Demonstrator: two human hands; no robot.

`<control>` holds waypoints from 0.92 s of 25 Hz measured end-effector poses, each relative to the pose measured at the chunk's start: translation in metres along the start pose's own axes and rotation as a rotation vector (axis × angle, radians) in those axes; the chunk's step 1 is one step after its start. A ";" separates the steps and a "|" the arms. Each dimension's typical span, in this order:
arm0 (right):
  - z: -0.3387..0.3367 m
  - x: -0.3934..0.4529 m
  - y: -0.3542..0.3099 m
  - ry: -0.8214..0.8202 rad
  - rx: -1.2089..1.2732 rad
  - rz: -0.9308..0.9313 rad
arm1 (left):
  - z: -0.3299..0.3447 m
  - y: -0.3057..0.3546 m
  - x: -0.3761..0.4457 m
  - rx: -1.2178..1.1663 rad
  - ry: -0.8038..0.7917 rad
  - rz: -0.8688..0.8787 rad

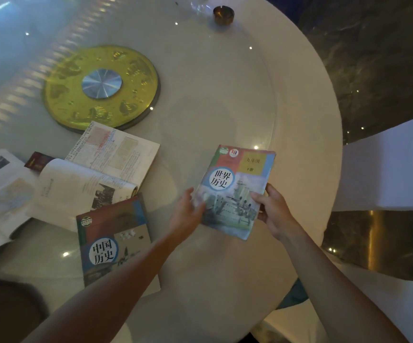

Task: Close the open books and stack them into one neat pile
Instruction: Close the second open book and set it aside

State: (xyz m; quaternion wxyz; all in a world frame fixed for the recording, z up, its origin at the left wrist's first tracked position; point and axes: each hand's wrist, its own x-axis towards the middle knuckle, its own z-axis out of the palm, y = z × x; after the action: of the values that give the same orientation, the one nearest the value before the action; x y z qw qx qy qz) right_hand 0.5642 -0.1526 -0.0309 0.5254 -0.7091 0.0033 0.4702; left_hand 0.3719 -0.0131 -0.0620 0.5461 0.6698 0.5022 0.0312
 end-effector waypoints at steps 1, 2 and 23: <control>0.005 -0.003 -0.004 -0.044 0.007 -0.010 | -0.013 0.002 -0.004 -0.101 0.008 -0.059; 0.012 -0.006 -0.007 -0.093 0.000 -0.026 | -0.024 0.001 -0.008 -0.206 -0.001 -0.105; 0.265 -0.087 0.122 -0.269 -0.907 -0.183 | -0.166 -0.207 -0.158 -0.030 0.414 -0.327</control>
State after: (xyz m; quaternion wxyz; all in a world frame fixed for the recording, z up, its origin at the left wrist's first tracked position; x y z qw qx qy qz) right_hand 0.2790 -0.0522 -0.0648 0.1983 -0.7970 -0.3326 0.4636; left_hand 0.0635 -0.0291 -0.0730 0.4394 0.5509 0.7042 0.0864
